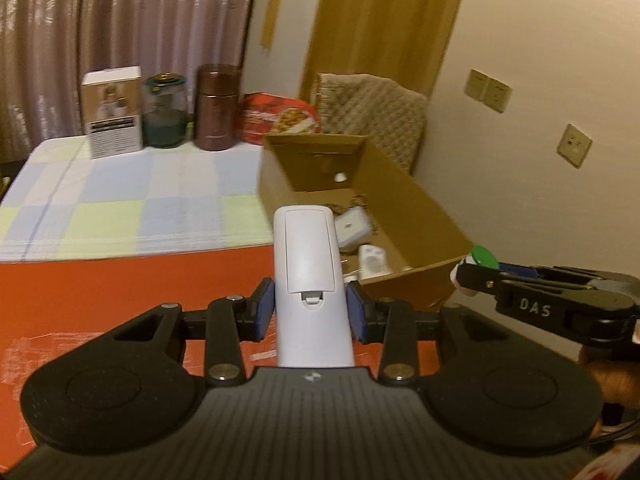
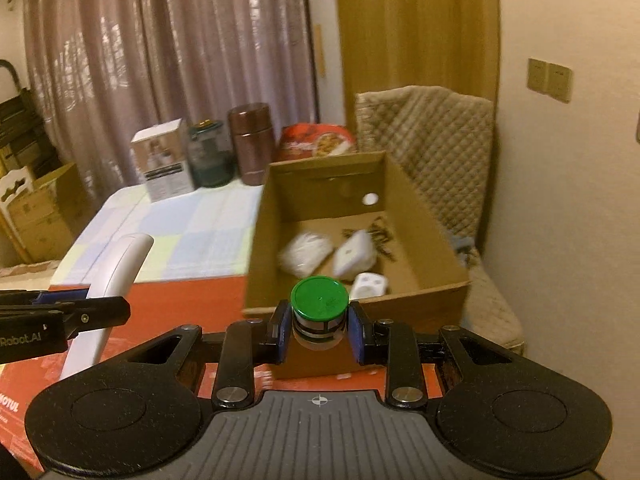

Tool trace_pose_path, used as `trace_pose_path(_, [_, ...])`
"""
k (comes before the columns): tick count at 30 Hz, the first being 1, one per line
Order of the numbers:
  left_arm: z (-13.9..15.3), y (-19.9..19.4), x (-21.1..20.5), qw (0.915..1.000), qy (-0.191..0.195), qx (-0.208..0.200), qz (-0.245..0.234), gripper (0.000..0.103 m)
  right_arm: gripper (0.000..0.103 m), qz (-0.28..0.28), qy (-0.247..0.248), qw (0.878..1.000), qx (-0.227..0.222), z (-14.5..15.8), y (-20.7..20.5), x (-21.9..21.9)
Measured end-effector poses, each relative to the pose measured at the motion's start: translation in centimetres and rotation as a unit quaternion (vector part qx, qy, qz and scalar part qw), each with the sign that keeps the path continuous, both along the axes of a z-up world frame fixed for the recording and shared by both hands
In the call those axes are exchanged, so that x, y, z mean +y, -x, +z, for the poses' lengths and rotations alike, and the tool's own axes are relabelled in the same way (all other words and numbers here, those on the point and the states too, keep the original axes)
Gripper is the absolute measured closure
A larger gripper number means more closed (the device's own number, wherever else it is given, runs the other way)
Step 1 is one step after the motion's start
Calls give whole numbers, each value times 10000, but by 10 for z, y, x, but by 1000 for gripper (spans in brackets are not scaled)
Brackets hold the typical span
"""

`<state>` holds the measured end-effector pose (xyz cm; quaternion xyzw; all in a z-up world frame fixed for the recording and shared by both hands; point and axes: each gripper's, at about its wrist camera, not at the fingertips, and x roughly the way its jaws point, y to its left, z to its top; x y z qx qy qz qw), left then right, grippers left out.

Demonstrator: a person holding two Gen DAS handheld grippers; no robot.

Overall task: Organize rigid objects
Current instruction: 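Carry the white device and green-capped bottle over the cardboard box with both tools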

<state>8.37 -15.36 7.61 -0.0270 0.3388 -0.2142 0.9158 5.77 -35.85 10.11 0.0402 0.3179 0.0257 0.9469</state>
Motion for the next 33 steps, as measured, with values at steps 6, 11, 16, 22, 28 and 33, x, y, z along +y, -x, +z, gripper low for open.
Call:
trace_pose_path(6, [5,-14,-37,9998,2,3,-185,70,77,-113,71,9999,-26,4,-10,-29])
trace_pose_path(11, [6,-27,-59,9995,23,11,-300,70,77,-164,86,9998,-23,5,-23,-49])
trace_pose_path(16, [5,-49,-78,9993,-9,28,-363,70,77,-175,28,9998,3,6,-44,-64])
trace_pose_path(22, [-4,-83,-97,9993,-57,133,-338,70,77,-164,17,9998,81,3,-74,-74])
trace_pose_path(28, [-14,-110,-108,9993,-134,171,-297,70,77,-96,40,9998,159,-2,-97,-73])
trace_pose_path(33, [-22,-124,-113,9992,-164,228,-268,70,77,-52,61,9997,244,-11,-112,-72])
